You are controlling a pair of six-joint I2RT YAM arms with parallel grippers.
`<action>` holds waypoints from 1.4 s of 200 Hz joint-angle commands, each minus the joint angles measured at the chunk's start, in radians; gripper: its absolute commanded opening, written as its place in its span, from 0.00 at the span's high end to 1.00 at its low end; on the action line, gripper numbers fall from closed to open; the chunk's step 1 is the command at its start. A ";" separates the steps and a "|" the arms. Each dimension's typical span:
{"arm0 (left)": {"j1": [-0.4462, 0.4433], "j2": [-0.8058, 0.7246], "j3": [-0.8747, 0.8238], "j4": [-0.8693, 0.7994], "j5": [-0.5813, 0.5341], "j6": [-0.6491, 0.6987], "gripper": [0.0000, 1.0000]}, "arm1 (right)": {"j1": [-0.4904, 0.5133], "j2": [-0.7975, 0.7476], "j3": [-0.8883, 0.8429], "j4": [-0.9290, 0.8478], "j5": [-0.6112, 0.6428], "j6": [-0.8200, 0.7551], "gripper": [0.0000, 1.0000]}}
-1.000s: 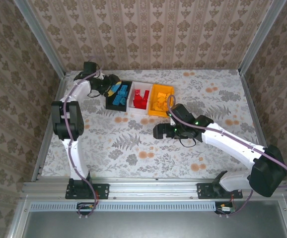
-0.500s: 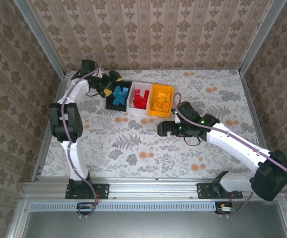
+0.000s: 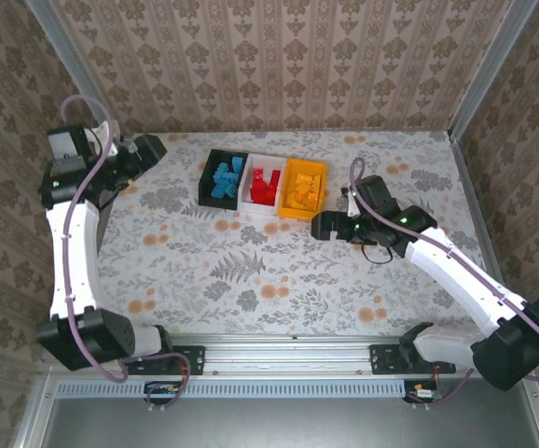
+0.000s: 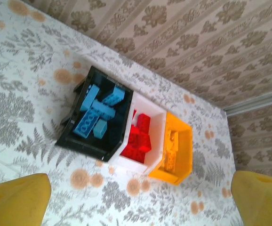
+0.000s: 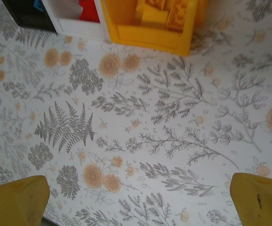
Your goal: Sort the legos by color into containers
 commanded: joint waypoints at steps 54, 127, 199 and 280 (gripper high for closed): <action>0.006 -0.206 -0.192 -0.021 -0.166 0.124 0.00 | -0.183 -0.033 0.233 -0.116 -0.026 -0.133 0.00; 0.003 -0.321 -0.385 0.233 -0.217 0.059 0.00 | -0.243 -0.159 0.096 0.233 0.171 -0.203 0.00; -0.109 -0.468 -0.628 0.498 -0.316 0.325 0.00 | -0.242 -0.436 -0.364 0.875 0.289 -0.450 0.00; -0.131 -0.575 -0.852 0.826 -0.346 0.428 0.00 | -0.243 -0.488 -0.363 0.824 0.295 -0.609 0.00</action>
